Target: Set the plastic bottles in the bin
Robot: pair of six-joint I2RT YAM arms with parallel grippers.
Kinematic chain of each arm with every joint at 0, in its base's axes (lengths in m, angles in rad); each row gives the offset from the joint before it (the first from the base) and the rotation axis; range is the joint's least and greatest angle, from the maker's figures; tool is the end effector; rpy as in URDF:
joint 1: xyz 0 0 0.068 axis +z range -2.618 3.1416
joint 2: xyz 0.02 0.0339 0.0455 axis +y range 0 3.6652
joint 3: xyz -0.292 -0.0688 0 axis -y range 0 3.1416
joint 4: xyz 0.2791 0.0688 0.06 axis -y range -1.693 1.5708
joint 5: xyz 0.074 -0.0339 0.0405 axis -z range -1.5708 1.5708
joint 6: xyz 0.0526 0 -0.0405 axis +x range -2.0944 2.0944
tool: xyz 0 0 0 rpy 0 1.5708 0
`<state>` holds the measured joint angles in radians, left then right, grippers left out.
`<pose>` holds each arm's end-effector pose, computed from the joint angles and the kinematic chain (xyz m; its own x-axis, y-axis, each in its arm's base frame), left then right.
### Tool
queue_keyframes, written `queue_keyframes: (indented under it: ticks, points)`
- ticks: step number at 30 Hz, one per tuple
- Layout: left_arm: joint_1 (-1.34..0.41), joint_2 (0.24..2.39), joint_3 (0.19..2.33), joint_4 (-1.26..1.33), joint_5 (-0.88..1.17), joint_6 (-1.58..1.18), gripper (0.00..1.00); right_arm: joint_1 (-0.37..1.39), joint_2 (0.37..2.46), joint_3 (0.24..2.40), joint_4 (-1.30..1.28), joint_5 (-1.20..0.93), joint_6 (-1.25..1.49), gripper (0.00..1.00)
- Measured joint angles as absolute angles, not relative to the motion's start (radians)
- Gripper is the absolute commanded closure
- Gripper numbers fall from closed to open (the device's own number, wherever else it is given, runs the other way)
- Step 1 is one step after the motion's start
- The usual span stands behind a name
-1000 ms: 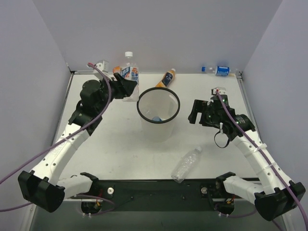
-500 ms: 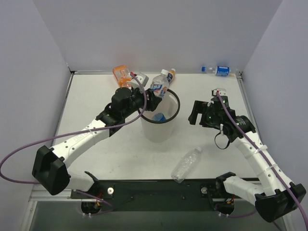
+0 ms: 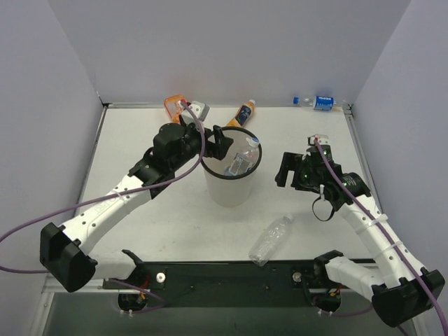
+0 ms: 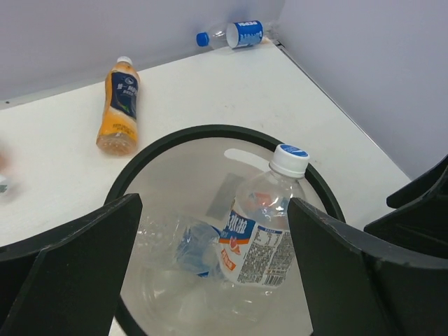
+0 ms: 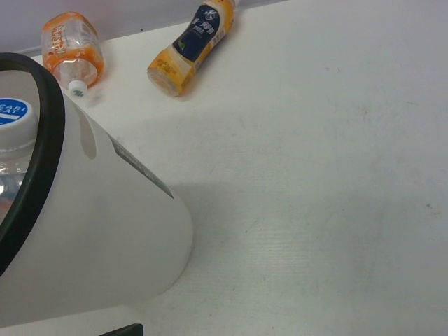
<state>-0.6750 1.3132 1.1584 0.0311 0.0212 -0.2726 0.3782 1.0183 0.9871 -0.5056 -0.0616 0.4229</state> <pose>0.2774 -0.2235 0.3965 -0.2654 -0.1324 -0.9550 0.5916 0.7598 -0.2697 0.2370 0.0976 0.3486 -0.6048 0.2005 -0.7707 -0.1859 0.9055 0.3814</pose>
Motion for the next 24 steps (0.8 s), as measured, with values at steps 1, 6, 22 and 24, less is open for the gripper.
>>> queue_keyframes:
  ticks: [1,6,22,24]
  points:
    - [-0.675,1.297,1.158,0.017,0.008,-0.274,0.03,0.378,1.013,0.979,-0.506,-0.063,0.423,0.14]
    - [-0.674,1.201,1.158,-0.059,-0.106,-0.290,0.03,0.376,0.981,0.936,-0.515,-0.076,0.431,0.14]
    - [-0.483,1.104,1.161,-0.304,-0.096,-0.465,0.03,0.426,1.104,1.328,-0.688,-0.041,0.426,0.28]
    - [-0.479,1.105,1.168,-0.332,-0.093,-0.469,0.03,0.433,1.147,1.455,-0.685,-0.042,0.414,0.29]
